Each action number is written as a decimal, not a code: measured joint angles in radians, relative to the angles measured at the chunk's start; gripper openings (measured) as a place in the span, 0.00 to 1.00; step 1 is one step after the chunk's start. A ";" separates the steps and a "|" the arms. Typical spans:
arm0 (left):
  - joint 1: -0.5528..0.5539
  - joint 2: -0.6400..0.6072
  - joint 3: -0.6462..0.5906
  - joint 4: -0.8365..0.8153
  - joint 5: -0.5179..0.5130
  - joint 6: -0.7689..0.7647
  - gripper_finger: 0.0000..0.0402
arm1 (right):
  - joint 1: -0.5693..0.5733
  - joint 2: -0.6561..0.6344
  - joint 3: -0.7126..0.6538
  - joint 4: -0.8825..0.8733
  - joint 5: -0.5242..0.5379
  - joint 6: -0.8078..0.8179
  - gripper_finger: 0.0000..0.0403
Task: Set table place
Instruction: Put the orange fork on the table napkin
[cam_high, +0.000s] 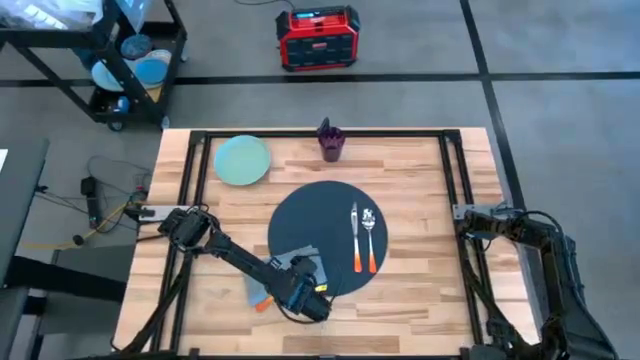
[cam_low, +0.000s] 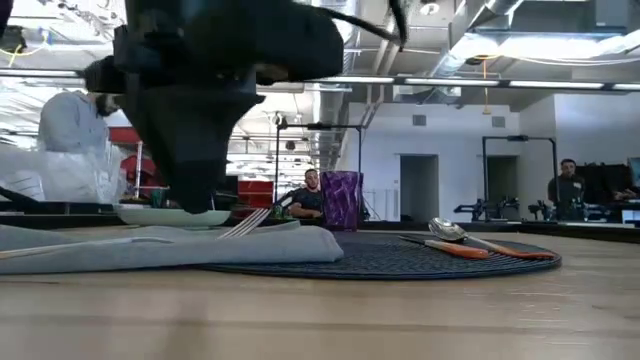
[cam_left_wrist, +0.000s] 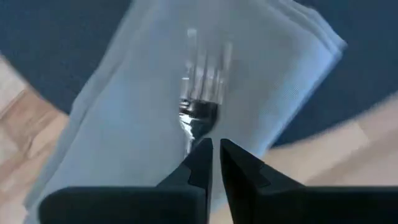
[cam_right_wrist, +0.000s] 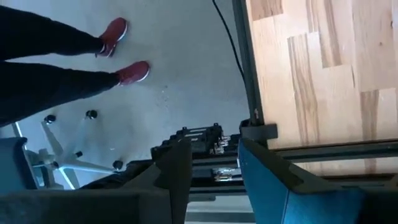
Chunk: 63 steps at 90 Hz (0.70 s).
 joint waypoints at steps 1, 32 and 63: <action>0.000 0.000 0.000 0.002 -0.008 -0.016 0.08 | 0.002 0.000 0.000 0.000 0.000 0.000 0.29; -0.079 -0.008 0.000 0.064 -0.091 -0.226 0.29 | 0.032 0.000 0.000 -0.009 0.001 0.000 0.29; -0.127 -0.008 0.000 -0.074 -0.059 -0.142 0.32 | 0.031 0.000 0.000 0.006 0.003 -0.003 0.29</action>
